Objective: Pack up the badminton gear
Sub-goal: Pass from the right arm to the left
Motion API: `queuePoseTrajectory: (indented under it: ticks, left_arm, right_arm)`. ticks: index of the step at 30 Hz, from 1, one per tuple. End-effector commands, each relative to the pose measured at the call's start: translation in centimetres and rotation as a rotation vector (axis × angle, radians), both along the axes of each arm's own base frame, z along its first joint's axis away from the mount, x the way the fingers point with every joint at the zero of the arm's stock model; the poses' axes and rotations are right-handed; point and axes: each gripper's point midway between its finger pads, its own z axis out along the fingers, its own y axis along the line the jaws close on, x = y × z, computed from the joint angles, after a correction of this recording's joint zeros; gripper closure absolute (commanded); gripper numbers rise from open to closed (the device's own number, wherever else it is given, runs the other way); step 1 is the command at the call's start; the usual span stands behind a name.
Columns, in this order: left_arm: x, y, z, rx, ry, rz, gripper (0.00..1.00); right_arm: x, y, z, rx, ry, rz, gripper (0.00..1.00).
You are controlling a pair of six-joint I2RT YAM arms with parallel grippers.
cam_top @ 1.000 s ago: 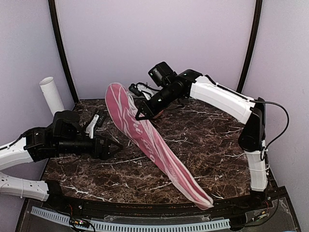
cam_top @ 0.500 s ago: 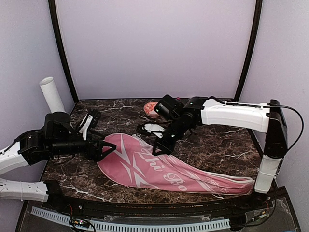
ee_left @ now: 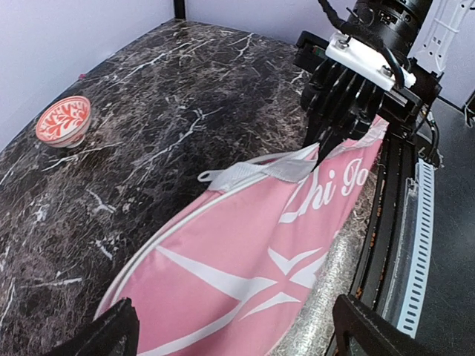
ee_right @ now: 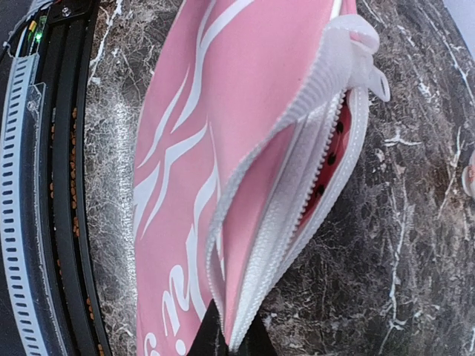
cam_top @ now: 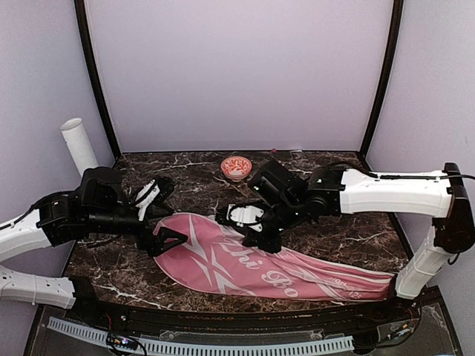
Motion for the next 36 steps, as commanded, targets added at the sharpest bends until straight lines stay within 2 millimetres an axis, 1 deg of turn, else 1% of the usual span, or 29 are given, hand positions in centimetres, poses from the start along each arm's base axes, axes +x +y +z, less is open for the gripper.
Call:
queuePoseTrajectory:
  ticks: [1,3,6,11,12,14,19,21,25,27,28,30,34,36]
  left_arm:
    - [-0.6,-1.9,2.0,-0.002,0.014,-0.113,0.07]
    - [0.2,-2.0,3.1,0.004,-0.011,-0.092,0.07]
    - [0.9,-1.9,4.3,0.021,-0.073,-0.079,0.06]
    - [1.0,-1.8,4.9,0.064,-0.100,-0.102,0.05]
    - [1.0,-1.7,4.9,0.067,-0.110,-0.107,0.05]
    - [0.9,-1.7,4.5,0.078,-0.130,-0.125,0.05]
    - [1.2,-1.5,2.7,0.123,-0.163,-0.137,0.05]
    - [0.5,-1.8,2.3,0.110,-0.147,-0.179,0.05]
    - [-1.4,-2.7,0.6,0.110,-0.059,-0.287,0.06]
    - [-1.7,-2.8,0.0,0.120,-0.038,-0.306,0.08]
    - [-1.6,-2.8,0.0,0.121,-0.040,-0.307,0.08]
    - [-1.5,-2.9,0.0,0.124,-0.047,-0.306,0.12]
    - [-1.2,-2.9,-0.9,0.146,-0.027,-0.298,0.25]
    - [-1.0,-2.9,-1.2,0.159,-0.022,-0.288,0.29]
  right_arm:
    - [1.7,0.6,5.0,0.092,-0.211,-0.005,1.00]
    - [1.9,0.5,5.7,0.080,-0.249,0.003,1.00]
    - [1.9,0.4,6.0,0.034,-0.307,0.026,1.00]
    - [1.5,1.0,6.5,-0.001,-0.366,0.067,1.00]
    - [1.4,1.4,5.4,-0.027,-0.362,0.081,1.00]
    - [0.9,1.9,5.0,-0.036,-0.369,0.106,1.00]
    - [-0.5,2.8,4.0,-0.047,-0.378,0.153,1.00]
    - [-0.7,2.9,3.5,-0.060,-0.388,0.162,1.00]
    - [-1.2,2.9,3.1,-0.067,-0.400,0.178,1.00]
    - [-1.5,2.9,3.0,-0.068,-0.410,0.192,1.00]
    - [-1.7,2.8,2.9,-0.075,-0.414,0.200,1.00]
    - [-2.0,2.8,2.7,-0.087,-0.423,0.213,1.00]
    - [-2.8,2.7,2.3,-0.106,-0.445,0.246,1.00]
    - [-3.0,2.7,2.3,-0.110,-0.455,0.253,1.00]
